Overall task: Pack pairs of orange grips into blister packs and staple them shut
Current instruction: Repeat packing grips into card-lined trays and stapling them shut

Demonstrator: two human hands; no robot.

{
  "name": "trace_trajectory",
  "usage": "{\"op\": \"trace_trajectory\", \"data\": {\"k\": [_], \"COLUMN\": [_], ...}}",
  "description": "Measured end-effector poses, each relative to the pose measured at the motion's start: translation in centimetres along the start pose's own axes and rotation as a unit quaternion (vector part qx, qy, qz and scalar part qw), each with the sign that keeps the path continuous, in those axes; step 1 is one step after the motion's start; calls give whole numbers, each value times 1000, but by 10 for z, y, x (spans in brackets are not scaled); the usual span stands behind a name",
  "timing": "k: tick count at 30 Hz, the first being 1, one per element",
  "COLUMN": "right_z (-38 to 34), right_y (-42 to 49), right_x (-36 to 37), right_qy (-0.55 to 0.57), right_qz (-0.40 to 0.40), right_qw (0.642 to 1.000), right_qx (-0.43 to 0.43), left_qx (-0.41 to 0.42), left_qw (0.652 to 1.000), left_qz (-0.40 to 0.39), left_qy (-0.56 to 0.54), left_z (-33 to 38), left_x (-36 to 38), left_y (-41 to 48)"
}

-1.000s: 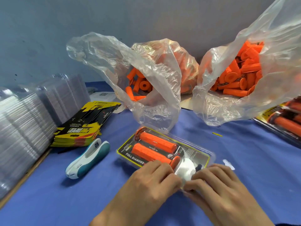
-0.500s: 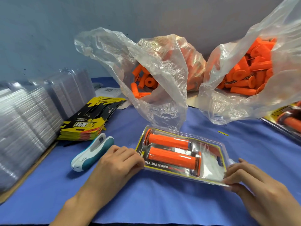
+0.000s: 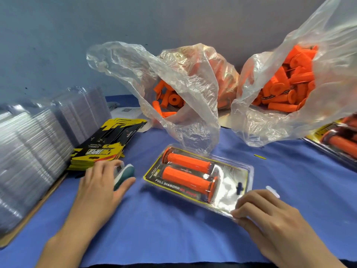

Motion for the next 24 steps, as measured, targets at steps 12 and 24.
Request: {"op": "trace_trajectory", "data": {"k": [12, 24], "right_z": [-5, -8], "right_y": [4, 4], "right_x": [5, 3], "right_qy": [-25, -29], "right_qz": [-8, -32], "right_qw": [1000, 999], "right_qx": [-5, 12], "left_qx": [-231, -316], "left_qw": [957, 593], "left_qz": [-145, -599], "left_qy": [-97, -435], "left_z": [-45, 108], "left_x": [13, 56], "left_y": [-5, -156]}}
Point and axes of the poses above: each hand's wrist, its own y-axis towards the middle knuckle, its own x-axis out of the palm, z = x × y, the point moved 10 cm from there along y, towards the middle knuckle, and after that the axes turned 11 degrees about -x, right-handed, at the moved point
